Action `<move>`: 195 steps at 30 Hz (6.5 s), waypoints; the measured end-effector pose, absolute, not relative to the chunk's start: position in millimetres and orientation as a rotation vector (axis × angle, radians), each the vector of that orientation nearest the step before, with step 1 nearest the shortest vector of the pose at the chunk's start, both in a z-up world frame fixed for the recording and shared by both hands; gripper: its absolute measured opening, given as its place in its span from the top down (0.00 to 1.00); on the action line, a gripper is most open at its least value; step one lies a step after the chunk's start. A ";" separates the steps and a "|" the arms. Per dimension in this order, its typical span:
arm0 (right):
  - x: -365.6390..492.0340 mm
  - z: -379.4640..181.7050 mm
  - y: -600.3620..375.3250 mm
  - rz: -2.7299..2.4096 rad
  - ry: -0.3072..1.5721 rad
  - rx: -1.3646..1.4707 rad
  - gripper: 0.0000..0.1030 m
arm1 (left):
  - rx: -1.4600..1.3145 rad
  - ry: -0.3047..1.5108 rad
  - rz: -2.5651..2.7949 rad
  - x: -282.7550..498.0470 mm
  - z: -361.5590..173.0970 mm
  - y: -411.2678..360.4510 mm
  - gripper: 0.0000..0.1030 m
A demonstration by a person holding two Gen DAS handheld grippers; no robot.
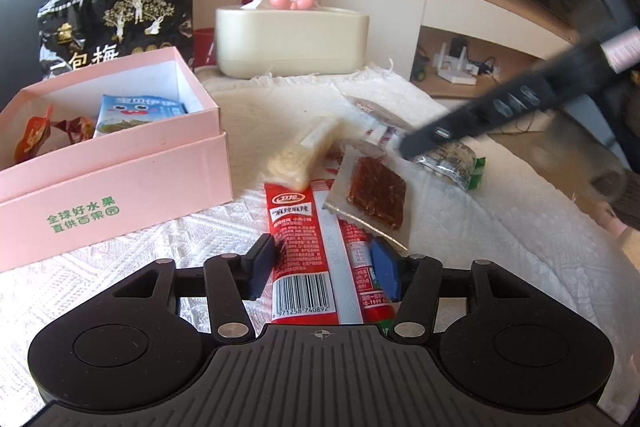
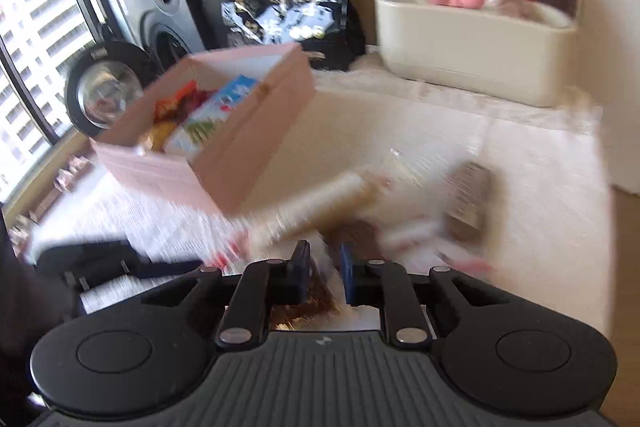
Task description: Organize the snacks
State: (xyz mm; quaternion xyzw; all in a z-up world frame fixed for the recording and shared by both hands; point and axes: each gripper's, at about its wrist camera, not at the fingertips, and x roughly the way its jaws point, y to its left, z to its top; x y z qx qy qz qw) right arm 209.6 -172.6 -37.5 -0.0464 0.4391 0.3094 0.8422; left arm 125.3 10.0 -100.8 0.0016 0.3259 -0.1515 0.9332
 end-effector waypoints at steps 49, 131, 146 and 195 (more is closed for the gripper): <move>69.9 49.7 -126.4 0.813 0.554 -0.170 0.41 | -0.193 0.446 0.005 130.2 38.3 132.1 0.49; 126.9 -48.3 -153.7 0.564 0.748 -0.323 0.41 | -0.008 0.658 -0.360 140.1 -50.7 23.2 0.52; 115.9 -66.5 -196.6 0.488 0.753 -0.118 0.29 | 0.152 0.837 -0.310 272.4 -57.9 -44.1 0.52; 128.9 -69.6 -187.2 0.528 0.876 -0.130 0.00 | 0.074 0.821 -0.303 147.4 -93.6 -1.9 0.59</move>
